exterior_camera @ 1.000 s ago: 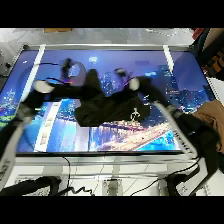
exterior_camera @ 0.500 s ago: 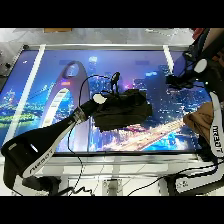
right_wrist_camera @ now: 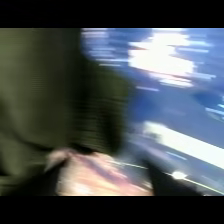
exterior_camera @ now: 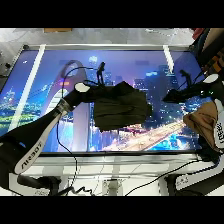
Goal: Fold the clothes and pants, and hang the long-sleeved shirts on hangers.
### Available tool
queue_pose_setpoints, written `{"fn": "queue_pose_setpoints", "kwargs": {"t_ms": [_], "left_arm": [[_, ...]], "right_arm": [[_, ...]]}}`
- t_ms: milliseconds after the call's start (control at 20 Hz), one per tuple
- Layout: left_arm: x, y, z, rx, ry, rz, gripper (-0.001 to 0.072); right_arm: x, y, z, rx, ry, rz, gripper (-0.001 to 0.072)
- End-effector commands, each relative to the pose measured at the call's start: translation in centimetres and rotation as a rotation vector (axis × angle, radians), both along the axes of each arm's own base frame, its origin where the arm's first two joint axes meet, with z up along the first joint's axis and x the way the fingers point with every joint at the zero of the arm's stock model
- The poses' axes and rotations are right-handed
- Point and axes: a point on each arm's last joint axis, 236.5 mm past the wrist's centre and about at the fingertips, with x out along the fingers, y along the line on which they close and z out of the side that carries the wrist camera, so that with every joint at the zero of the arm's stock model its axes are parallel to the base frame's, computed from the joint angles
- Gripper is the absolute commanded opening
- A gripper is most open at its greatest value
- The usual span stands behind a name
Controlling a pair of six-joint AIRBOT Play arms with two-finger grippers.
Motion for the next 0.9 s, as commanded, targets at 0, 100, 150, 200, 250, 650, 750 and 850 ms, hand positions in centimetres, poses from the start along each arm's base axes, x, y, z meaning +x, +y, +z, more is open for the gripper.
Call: {"fn": "queue_pose_setpoints", "kwargs": {"t_ms": [0, 100, 150, 200, 250, 650, 750, 850], "left_arm": [[1.1, 2.2, 0.7, -0.010, 0.002, 0.014, 0.0720], [1.2, 2.4, 0.6, -0.009, 0.001, 0.016, 0.0720], [1.2, 2.4, 0.6, -0.005, -0.010, 0.012, 0.0720], [1.2, 2.4, 0.6, -0.002, -0.018, 0.009, 0.0720], [1.2, 2.4, 0.7, -0.003, -0.018, 0.009, 0.0720], [0.3, 2.1, 0.7, -0.007, -0.006, -0.029, 0.0720], [0.0, 2.0, 0.7, -0.008, -0.002, -0.044, 0.0720], [-0.1, 1.9, 0.7, -0.009, -0.001, -0.047, 0.0720]], "right_arm": [[0.7, 5.1, 0.1, 0.199, -0.028, -0.027, 0.0712], [1.5, 7.8, 0.0, 0.169, -0.054, -0.007, 0.0712], [2.0, 9.4, 0.2, 0.151, -0.083, 0.015, 0.0712], [2.7, 10.3, 0.1, 0.108, -0.118, 0.032, 0.0712], [3.2, 10.9, -0.4, 0.037, -0.153, 0.065, 0.0711], [2.6, 1.9, -6.3, -0.524, 0.058, -0.130, 0.0685], [1.9, 1.9, -6.5, -0.434, 0.128, -0.169, 0.0646], [0.9, 3.6, -7.1, -0.266, 0.217, -0.165, 0.0646]]}}
